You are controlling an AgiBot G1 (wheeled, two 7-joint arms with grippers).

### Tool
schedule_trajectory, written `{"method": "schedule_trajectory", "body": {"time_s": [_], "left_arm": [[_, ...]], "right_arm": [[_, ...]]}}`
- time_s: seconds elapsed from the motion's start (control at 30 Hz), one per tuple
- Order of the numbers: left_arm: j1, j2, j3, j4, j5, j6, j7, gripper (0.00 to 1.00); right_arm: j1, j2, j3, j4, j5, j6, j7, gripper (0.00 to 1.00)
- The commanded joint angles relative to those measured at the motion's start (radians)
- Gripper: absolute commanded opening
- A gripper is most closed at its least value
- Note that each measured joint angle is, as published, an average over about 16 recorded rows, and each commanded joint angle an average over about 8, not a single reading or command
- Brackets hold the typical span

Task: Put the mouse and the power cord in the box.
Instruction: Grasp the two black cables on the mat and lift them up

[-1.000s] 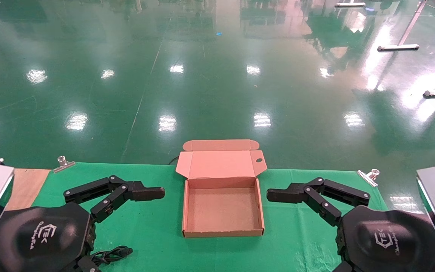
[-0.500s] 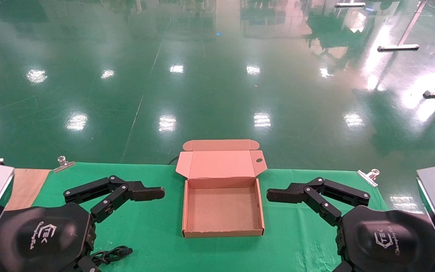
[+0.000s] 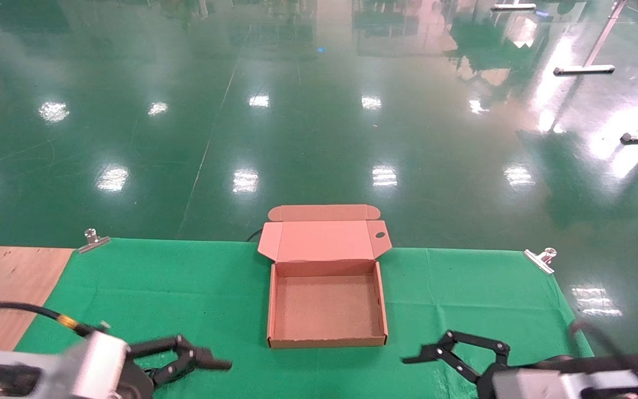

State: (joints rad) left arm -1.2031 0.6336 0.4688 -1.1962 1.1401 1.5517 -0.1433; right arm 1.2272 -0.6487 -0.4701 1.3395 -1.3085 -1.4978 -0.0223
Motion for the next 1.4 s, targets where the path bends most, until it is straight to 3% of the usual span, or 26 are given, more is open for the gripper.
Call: {"method": "schedule_trajectory", "body": {"time_s": [0.03, 0.3, 0.53, 0.73, 1.07, 1.13, 1.2, 1.33, 1.4], "left_arm": [[-0.020, 0.014, 0.041, 0.029, 0.076, 0.008, 0.013, 1.00], [-0.153, 0.111, 0.175, 0.224, 0.419, -0.065, 0.081, 1.00], [-0.222, 0.216, 0.258, 0.419, 0.637, -0.178, 0.142, 1.00], [-0.248, 0.292, 0.281, 0.607, 0.696, -0.259, 0.209, 1.00], [-0.277, 0.353, 0.262, 0.863, 0.675, -0.355, 0.355, 1.00], [-0.286, 0.360, 0.261, 0.901, 0.675, -0.365, 0.378, 1.00], [-0.294, 0.365, 0.261, 0.935, 0.675, -0.374, 0.399, 0.88], [-0.312, 0.371, 0.260, 0.992, 0.676, -0.387, 0.436, 0.38], [-0.321, 0.372, 0.260, 1.015, 0.676, -0.392, 0.451, 0.13]], "right_arm": [[0.026, -0.007, -0.035, 0.006, -0.106, 0.002, -0.040, 1.00], [0.081, -0.076, -0.148, 0.001, -0.468, 0.088, -0.152, 1.00], [0.076, -0.134, -0.212, -0.052, -0.644, 0.158, -0.206, 1.00], [0.071, -0.198, -0.250, -0.185, -0.716, 0.216, -0.275, 1.00], [0.094, -0.298, -0.266, -0.466, -0.711, 0.280, -0.404, 1.00], [0.100, -0.313, -0.266, -0.510, -0.706, 0.290, -0.429, 0.90], [0.107, -0.325, -0.266, -0.548, -0.702, 0.298, -0.451, 0.68], [0.123, -0.343, -0.266, -0.608, -0.696, 0.307, -0.489, 0.18], [0.132, -0.350, -0.265, -0.630, -0.693, 0.308, -0.505, 0.03]]}}
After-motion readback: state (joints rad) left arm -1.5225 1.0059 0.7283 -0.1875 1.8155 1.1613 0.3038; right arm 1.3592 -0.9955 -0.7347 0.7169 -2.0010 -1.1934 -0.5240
